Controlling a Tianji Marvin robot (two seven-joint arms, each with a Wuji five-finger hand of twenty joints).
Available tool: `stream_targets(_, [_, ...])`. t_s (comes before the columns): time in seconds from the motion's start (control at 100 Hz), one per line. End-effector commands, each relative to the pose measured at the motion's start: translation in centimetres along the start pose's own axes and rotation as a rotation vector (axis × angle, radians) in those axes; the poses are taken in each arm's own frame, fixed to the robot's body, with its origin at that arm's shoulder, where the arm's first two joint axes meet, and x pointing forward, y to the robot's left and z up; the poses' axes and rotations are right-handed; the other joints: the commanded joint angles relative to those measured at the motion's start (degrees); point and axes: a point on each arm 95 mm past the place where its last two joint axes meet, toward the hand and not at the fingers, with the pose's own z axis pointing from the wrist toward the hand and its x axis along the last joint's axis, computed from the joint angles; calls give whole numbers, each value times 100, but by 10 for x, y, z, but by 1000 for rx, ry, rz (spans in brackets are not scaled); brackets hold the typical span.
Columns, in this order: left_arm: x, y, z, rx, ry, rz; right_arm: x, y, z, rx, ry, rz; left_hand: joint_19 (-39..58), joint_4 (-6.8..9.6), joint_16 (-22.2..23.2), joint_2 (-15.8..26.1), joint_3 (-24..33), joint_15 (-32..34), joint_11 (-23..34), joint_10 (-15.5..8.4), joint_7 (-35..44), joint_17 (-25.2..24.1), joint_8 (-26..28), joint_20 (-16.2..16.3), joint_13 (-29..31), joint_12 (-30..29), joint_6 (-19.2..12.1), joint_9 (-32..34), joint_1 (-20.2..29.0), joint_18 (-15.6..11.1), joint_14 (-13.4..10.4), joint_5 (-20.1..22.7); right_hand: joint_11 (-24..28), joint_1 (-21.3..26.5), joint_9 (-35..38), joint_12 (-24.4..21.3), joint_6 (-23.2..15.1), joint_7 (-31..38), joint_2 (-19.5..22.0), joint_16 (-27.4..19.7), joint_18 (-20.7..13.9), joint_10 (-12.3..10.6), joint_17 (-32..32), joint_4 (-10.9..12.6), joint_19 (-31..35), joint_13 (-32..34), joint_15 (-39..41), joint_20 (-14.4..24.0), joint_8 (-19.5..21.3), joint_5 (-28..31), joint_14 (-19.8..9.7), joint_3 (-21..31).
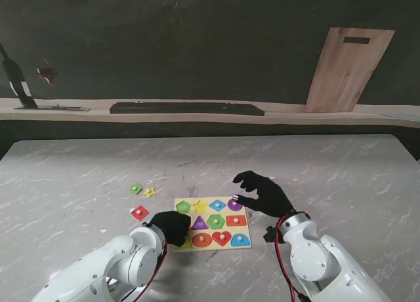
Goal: Fit puzzle pieces into a puzzle board
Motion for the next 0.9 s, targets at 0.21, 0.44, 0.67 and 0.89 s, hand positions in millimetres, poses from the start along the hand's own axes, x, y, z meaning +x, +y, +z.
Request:
stream_targets(0.21, [-1, 4, 1, -28, 7, 31, 2, -2, -2, -3, 4, 3, -30, 16, 110, 79, -245, 13, -16, 267, 223, -79, -44, 150, -79, 114, -108, -102, 212, 155, 89, -70, -2, -185, 47, 23, -177, -117, 111, 35, 44, -144, -51, 230, 22, 79, 51, 109, 58, -17, -115, -94])
stream_targets(0.44, [-3, 4, -1, -17, 22, 92, 2, -2, -2, -5, 4, 3, -105, -133, 158, 190, -1446, -64, 394, 146, -373, -173, -53, 154, -240, 170, 67, -749, 48, 70, 80, -631, 4, -182, 63, 25, -182, -115, 112, 37, 50, -148, -50, 229, 24, 84, 55, 110, 58, -13, -117, -99])
stream_targets(0.67, [-3, 4, -3, 0, 34, 126, 2, -2, -3, -4, 6, 5, -120, 294, 167, 724, -1640, -97, 596, 96, -844, -197, 276, 149, -287, -101, 247, -1025, -462, 53, 80, -923, 4, -176, 62, 25, -183, -117, 126, 39, 44, -148, -48, 232, 25, 91, 59, 110, 56, -14, -112, -95])
stream_targets(0.89, [-4, 4, -7, 78, 22, 123, 2, -2, -2, -4, 6, 6, -158, 291, 165, 997, -2252, -93, 638, 111, -1153, -235, 327, 152, -325, -151, 354, -1074, -815, 106, 148, -1277, 3, -178, 60, 25, -177, -111, 130, 42, 40, -145, -48, 232, 28, 100, 66, 112, 59, 0, -109, -101])
